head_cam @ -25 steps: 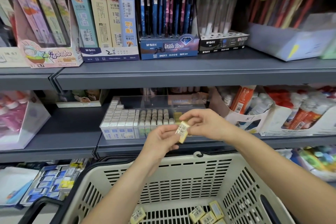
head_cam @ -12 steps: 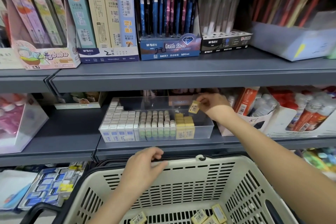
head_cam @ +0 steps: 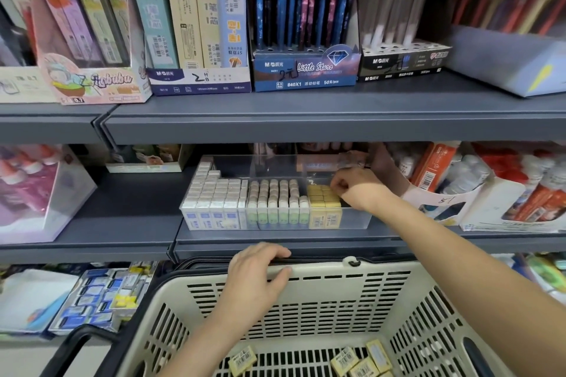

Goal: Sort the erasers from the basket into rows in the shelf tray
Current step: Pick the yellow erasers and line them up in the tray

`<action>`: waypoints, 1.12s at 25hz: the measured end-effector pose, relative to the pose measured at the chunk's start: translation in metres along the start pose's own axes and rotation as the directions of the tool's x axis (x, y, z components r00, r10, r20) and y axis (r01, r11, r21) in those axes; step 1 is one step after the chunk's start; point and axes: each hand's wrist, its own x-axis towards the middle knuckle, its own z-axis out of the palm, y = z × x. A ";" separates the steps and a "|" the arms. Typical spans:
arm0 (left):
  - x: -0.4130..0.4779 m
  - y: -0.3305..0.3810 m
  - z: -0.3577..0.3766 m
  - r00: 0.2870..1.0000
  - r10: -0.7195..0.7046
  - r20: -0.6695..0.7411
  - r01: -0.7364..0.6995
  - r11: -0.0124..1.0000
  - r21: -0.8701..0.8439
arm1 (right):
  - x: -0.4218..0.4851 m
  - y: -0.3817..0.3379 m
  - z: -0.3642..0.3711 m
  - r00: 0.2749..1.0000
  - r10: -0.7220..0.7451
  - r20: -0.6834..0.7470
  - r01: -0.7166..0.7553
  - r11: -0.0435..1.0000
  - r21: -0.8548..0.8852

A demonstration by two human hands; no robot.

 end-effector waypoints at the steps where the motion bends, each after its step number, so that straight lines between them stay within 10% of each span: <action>1: -0.003 0.001 -0.004 1.000 -0.003 -0.012 0.002 0.999 -0.049 | -0.005 0.000 -0.003 1.000 -0.003 -0.020 0.003 1.000 0.005; 7: -0.052 -0.011 -0.056 0.970 -0.088 0.225 0.093 0.996 -0.011 | -0.102 -0.031 0.029 0.933 -0.197 -0.301 0.300 0.889 0.346; 10: -0.084 -0.029 -0.073 0.919 -0.193 0.343 0.168 0.981 0.101 | -0.154 -0.054 0.104 0.914 -0.401 0.051 0.359 0.863 0.354; 16: -0.120 -0.041 -0.074 0.857 -0.258 0.447 0.270 0.962 0.036 | -0.219 -0.087 0.249 0.622 -0.521 0.584 0.529 0.830 0.177; 28: -0.130 -0.048 -0.070 0.825 -0.277 0.493 0.305 0.952 0.024 | -0.195 -0.060 0.271 0.837 -0.396 0.378 0.451 0.890 -0.066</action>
